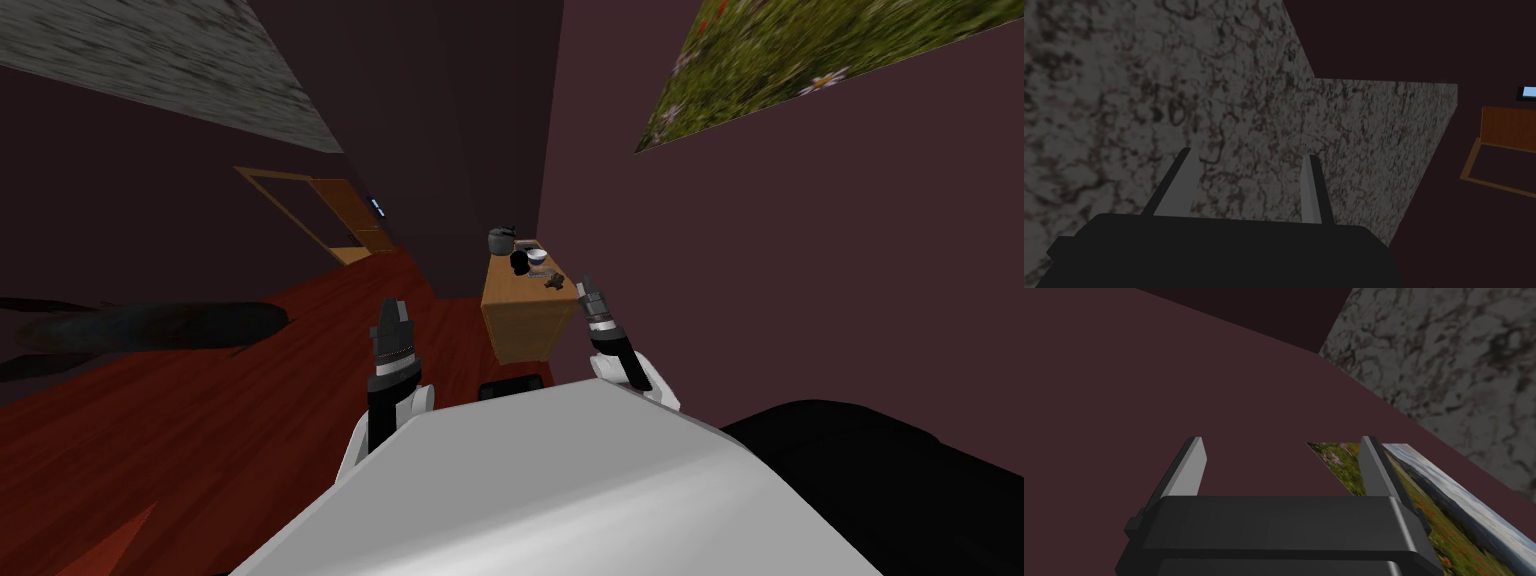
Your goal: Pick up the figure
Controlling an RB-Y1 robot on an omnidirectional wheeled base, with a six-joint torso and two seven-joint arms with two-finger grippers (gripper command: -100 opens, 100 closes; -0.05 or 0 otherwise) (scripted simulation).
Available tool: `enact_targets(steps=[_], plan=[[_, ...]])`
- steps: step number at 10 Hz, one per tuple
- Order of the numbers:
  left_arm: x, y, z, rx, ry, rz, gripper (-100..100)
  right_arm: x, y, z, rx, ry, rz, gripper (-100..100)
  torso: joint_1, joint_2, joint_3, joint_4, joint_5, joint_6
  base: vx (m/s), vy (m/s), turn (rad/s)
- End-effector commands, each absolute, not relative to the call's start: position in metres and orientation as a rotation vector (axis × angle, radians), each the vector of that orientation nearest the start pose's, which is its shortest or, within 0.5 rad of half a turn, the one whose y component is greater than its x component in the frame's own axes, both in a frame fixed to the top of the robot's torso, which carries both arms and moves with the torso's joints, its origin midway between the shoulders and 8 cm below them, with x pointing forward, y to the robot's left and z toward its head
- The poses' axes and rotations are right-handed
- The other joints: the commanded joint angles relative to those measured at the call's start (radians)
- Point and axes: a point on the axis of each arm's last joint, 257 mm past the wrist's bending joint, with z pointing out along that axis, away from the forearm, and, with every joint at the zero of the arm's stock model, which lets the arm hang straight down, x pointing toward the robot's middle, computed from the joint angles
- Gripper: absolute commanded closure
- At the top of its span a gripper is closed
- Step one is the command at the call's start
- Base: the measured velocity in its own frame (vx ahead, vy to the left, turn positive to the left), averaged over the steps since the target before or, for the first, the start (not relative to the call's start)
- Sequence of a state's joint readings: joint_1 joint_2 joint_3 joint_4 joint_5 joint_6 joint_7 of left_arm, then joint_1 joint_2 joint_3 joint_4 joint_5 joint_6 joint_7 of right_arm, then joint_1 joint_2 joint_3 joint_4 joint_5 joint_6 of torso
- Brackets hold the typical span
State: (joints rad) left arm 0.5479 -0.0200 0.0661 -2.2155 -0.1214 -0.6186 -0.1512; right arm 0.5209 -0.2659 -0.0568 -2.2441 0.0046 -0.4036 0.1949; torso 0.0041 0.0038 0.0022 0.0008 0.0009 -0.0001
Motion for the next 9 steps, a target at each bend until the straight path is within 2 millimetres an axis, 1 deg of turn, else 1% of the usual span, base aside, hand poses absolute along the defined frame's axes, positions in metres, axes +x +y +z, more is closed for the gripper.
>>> enact_targets(steps=[1, 3, 4, 5, 6, 7, 8, 9], plan=[[0.331, 0.29, 0.002, -0.514, 0.701, -1.012, 0, 0.365, -0.285, -0.022, 0.443, 0.995, 0.99, -100, 0.0, 0.0, 0.0, 0.0, 0.0, 0.0, -0.047, 0.056, 0.018], [0.331, 0.29, 0.002, -0.514, 0.701, -1.012, 0, 0.369, -0.291, -0.047, 0.382, 1.095, 0.912, -100, -0.002, -0.001, 0.0, 0.0, 0.0, 0.0, -0.041, 0.061, 0.052], [0.331, 0.29, 0.002, -0.514, 0.701, -1.012, 0, 0.37, -0.289, -0.047, 0.366, 1.107, 0.91, -100, 0.0, -0.001, 0.0, 0.0, 0.0, 0.0, -0.033, 0.06, 0.03], [0.331, 0.29, 0.002, -0.514, 0.701, -1.012, 0, 0.371, -0.294, -0.06, 0.333, 1.159, 0.866, -100, -0.001, -0.001, -0.001, 0.0, 0.0, 0.0, -0.025, 0.061, 0.064], [0.331, 0.29, 0.002, -0.514, 0.701, -1.012, 0, 0.371, -0.293, -0.061, 0.322, 1.166, 0.865, -100, -0.001, -0.002, -0.001, 0.0, 0.0, 0.0, -0.02, 0.044, 0.022], [0.331, 0.29, 0.002, -0.514, 0.701, -1.012, 0, 0.372, -0.298, -0.075, 0.281, 1.221, 0.818, -100, -0.002, -0.002, -0.001, 0.0, 0.0, 0.0, -0.016, 0.045, 0.05], [0.331, 0.29, 0.002, -0.514, 0.701, -1.012, 0, 0.373, -0.298, -0.075, 0.273, 1.226, 0.817, -100, -0.002, -0.002, -0.001, 0.0, 0.0, 0.0, -0.018, 0.035, 0.026], [0.331, 0.29, 0.002, -0.514, 0.701, -1.012, 0, 0.373, -0.304, -0.089, 0.229, 1.282, 0.767, -100, -0.002, -0.002, -0.001, 0.0, 0.0, 0.0, -0.019, 0.049, 0.062]])
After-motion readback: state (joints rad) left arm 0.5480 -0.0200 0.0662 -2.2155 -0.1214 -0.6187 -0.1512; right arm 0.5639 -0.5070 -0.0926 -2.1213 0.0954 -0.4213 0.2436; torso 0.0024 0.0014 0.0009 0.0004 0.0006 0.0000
